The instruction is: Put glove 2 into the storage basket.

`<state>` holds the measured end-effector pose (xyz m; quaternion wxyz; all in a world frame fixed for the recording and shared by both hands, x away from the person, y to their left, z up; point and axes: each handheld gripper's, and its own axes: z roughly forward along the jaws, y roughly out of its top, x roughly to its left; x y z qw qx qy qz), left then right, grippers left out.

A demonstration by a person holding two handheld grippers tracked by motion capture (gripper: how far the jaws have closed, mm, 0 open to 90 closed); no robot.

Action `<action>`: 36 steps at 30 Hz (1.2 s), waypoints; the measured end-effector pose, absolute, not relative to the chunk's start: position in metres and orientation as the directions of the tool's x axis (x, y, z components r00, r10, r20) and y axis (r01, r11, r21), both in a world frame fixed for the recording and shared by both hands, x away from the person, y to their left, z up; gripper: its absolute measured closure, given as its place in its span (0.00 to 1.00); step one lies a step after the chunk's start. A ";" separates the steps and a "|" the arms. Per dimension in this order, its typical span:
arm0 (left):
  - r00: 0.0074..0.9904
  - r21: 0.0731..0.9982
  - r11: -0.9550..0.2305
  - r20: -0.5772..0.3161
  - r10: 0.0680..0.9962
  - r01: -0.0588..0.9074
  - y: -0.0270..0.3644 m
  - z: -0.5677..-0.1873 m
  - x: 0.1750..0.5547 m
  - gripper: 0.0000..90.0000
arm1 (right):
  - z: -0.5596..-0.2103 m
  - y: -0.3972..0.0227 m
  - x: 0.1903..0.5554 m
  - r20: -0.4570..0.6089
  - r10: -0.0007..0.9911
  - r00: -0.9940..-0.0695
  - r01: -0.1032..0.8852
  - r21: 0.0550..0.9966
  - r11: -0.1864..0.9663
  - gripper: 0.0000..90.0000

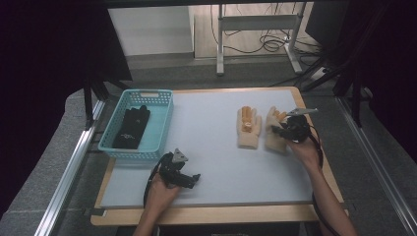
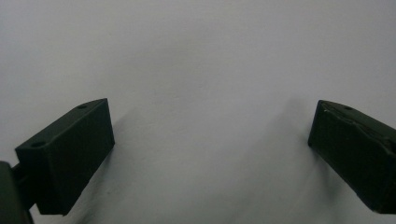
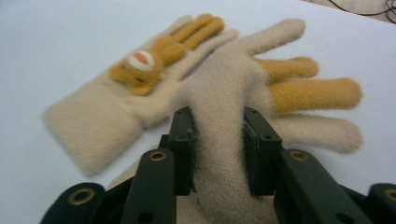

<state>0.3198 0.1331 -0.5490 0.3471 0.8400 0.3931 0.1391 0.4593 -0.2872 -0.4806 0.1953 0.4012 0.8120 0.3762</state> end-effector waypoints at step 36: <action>0.651 0.695 -0.447 -0.039 0.758 0.563 0.133 -0.549 0.320 0.01 | -0.497 -0.114 0.381 0.087 0.510 -0.856 0.389 0.759 0.522 0.72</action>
